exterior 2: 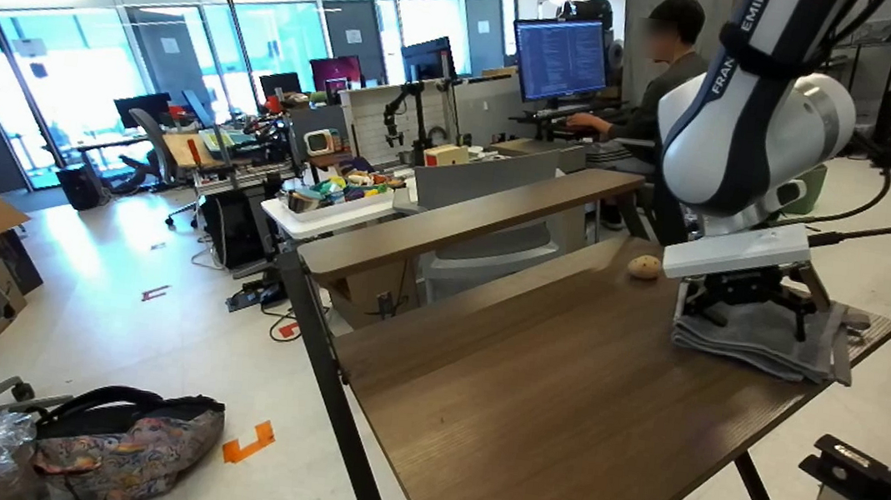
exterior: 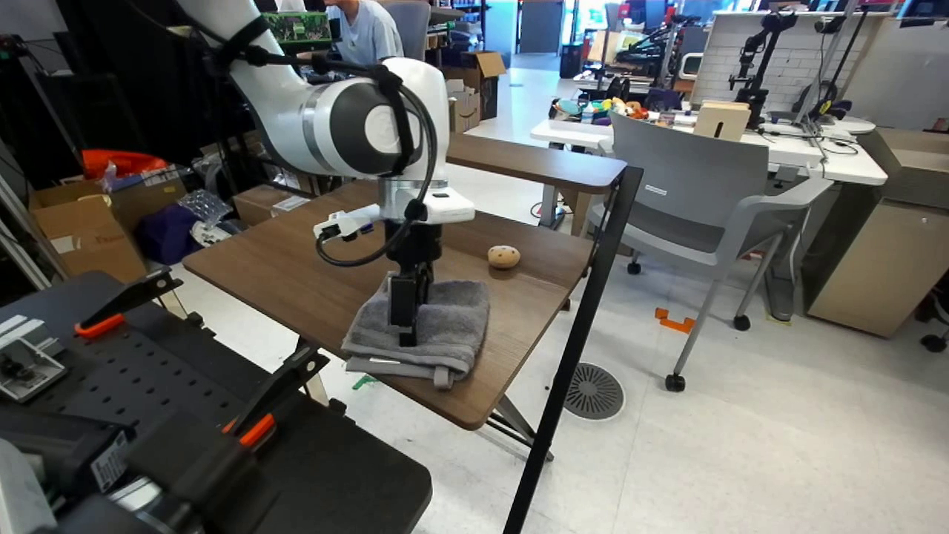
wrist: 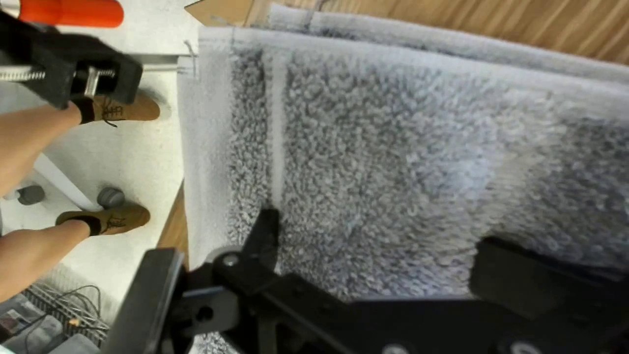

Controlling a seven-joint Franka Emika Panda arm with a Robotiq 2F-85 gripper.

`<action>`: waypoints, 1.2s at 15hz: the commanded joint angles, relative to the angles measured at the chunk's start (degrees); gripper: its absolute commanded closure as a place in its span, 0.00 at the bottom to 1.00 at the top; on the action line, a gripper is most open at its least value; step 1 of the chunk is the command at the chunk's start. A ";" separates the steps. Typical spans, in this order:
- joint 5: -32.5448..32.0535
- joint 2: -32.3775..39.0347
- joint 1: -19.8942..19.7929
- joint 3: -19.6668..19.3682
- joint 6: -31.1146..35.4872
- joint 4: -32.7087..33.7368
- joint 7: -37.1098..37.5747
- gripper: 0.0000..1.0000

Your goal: Move the brown toy to the right and then wipe the table with the towel

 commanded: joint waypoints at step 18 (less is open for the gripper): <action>10.71 14.11 2.15 14.88 0.80 31.82 9.86 0.00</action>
